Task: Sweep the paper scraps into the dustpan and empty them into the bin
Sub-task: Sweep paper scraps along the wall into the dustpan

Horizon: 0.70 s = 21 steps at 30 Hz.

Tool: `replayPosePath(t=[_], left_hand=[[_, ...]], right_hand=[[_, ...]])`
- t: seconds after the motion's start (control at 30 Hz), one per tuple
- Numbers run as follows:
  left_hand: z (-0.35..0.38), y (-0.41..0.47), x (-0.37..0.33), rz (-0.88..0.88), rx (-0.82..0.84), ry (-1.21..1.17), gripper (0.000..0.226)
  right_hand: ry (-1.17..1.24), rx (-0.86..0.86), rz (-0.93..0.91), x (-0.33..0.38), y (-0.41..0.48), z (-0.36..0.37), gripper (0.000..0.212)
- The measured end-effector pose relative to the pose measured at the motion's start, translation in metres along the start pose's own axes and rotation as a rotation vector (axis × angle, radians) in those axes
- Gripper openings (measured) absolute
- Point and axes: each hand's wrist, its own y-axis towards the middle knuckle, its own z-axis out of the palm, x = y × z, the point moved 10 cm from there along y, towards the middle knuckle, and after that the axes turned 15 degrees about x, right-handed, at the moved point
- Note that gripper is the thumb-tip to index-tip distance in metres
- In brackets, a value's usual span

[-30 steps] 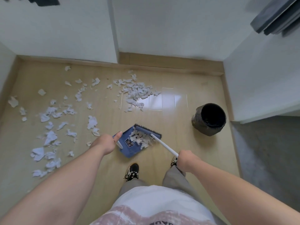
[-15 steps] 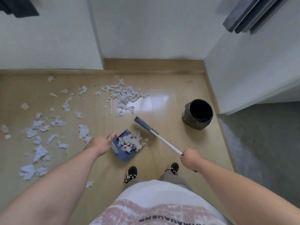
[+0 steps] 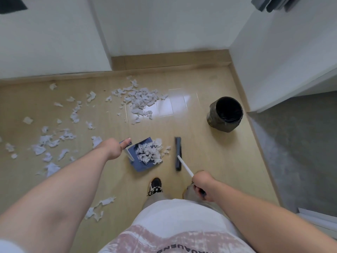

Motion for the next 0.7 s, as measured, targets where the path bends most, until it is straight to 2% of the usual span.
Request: replayPosePath(t=[0.13,0.27,0.37,0.4,0.47,0.53,0.57,0.7], left_hand=[[-0.002,-0.001,-0.004,0.027,-0.02,0.056,0.047],[0.001,-0.005,-0.008,0.034,-0.02,0.132,0.052],[0.001,-0.009,-0.004,0.044,-0.024,0.068,0.063],[0.003,-0.008,-0.002,0.057,-0.018,0.046,0.06],[0.008,-0.006,0.005,0.082,0.011,-0.031,0.058],[0.016,-0.001,0.019,0.087,0.051,-0.198,0.072],[0.021,0.0,0.026,0.087,0.071,-0.274,0.072],[0.036,0.0,0.033,0.087,0.095,-0.333,0.048]], right_hand=[[0.001,0.06,0.048,-0.005,-0.002,0.012,0.017],[-0.037,0.072,-0.003,0.004,-0.016,0.012,0.016],[-0.036,0.036,0.002,0.004,-0.023,0.004,0.016],[-0.053,0.023,0.002,0.006,-0.026,0.0,0.017],[-0.145,0.005,-0.022,0.012,-0.032,-0.005,0.018],[-0.278,-0.02,-0.065,0.023,-0.038,-0.011,0.02],[-0.338,-0.025,-0.088,0.029,-0.041,-0.012,0.022],[-0.569,-0.083,-0.153,0.047,-0.053,-0.014,0.022]])
